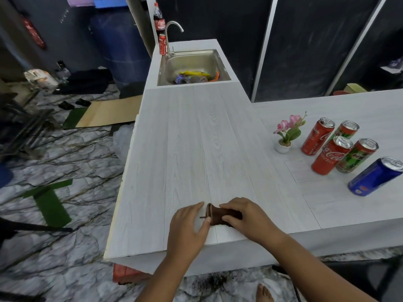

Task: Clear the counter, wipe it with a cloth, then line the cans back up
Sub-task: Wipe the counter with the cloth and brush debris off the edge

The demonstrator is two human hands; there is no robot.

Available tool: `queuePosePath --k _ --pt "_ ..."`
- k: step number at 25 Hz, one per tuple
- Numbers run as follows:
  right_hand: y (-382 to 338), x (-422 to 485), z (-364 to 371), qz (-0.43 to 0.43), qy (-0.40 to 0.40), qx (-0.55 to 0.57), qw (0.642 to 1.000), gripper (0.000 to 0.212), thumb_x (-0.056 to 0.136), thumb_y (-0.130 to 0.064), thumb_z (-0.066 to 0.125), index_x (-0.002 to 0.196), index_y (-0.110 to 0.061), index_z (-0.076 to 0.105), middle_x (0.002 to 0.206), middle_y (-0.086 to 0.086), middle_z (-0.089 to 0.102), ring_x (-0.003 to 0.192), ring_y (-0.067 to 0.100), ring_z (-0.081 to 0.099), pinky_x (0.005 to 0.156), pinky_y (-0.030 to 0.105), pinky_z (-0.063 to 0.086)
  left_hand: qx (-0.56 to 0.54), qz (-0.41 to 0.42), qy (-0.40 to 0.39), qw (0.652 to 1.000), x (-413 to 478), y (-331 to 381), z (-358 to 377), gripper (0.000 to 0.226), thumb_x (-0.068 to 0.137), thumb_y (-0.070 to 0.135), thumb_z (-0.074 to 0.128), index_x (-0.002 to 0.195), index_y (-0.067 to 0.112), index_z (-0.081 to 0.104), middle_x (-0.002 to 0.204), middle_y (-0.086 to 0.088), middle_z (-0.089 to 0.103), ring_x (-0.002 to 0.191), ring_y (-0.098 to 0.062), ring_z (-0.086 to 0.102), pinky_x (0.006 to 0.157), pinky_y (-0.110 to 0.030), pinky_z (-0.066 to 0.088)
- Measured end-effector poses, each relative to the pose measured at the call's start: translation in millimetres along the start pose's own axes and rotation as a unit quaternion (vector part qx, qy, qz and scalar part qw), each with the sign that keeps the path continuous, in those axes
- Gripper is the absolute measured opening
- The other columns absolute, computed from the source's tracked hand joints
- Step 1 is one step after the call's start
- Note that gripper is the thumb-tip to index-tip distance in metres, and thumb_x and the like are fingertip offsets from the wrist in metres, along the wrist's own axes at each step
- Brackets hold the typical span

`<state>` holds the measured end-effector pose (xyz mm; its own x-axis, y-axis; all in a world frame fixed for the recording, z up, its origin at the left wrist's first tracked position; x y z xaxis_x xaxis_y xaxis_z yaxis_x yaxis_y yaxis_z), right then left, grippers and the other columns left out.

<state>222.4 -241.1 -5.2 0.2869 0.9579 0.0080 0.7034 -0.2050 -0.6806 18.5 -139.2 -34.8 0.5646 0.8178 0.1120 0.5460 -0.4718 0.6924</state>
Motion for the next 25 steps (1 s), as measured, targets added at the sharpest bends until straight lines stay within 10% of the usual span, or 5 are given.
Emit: queuePosePath --k 4,11,17,25 --pt "21.4 -38.8 -12.4 0.085 0.133 0.015 0.987 0.034 0.093 -0.036 0.081 0.125 -0.033 0.075 0.104 -0.018 0.068 0.103 0.003 0.057 0.091 0.018 0.044 -0.033 0.026 -0.083 0.996 7.9 11.4 3.3 0.065 0.096 0.060 0.066 0.155 0.045 0.046 0.146 0.030 0.052 0.133 0.008 0.045 0.114 -0.022 0.034" --pt "16.0 -61.0 -13.1 0.151 0.096 0.071 0.981 0.013 0.095 -0.028 0.077 0.106 -0.033 0.073 0.100 -0.017 0.070 0.100 0.004 0.063 0.086 0.021 0.049 -0.029 0.018 -0.138 0.990 27.5 21.0 7.2 0.035 0.095 0.035 0.079 0.128 0.039 0.068 0.122 0.025 0.063 0.114 0.004 0.059 0.101 -0.024 0.051" --pt "40.6 -85.7 -32.6 0.258 0.156 0.394 0.868 0.017 0.097 -0.006 0.074 0.103 -0.022 0.076 0.102 0.004 0.081 0.095 0.019 0.079 0.079 0.036 0.067 -0.221 -0.065 -0.207 0.951 36.8 61.5 21.6 0.019 0.091 0.030 0.085 0.103 0.041 0.076 0.095 0.005 0.079 0.082 -0.011 0.075 0.076 -0.022 0.059" --pt "106.1 -203.2 -86.4 0.326 0.306 0.416 0.792 0.030 0.099 0.000 0.069 0.108 -0.024 0.086 0.103 0.011 0.084 0.084 0.029 0.081 0.067 0.031 0.063 -0.247 -0.040 -0.377 0.892 32.5 171.5 135.9 0.013 0.091 0.016 0.085 0.102 0.021 0.078 0.095 -0.008 0.080 0.069 -0.033 0.074 0.068 -0.037 0.065"
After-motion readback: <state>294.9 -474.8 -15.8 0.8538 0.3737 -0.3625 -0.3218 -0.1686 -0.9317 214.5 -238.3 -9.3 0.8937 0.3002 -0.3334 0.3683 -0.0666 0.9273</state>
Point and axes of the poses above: each hand's wrist, its own x-axis towards the middle knuckle, its own z-axis out of the palm, y = z × x, the point moved 2 cm from there along x, towards the middle knuckle
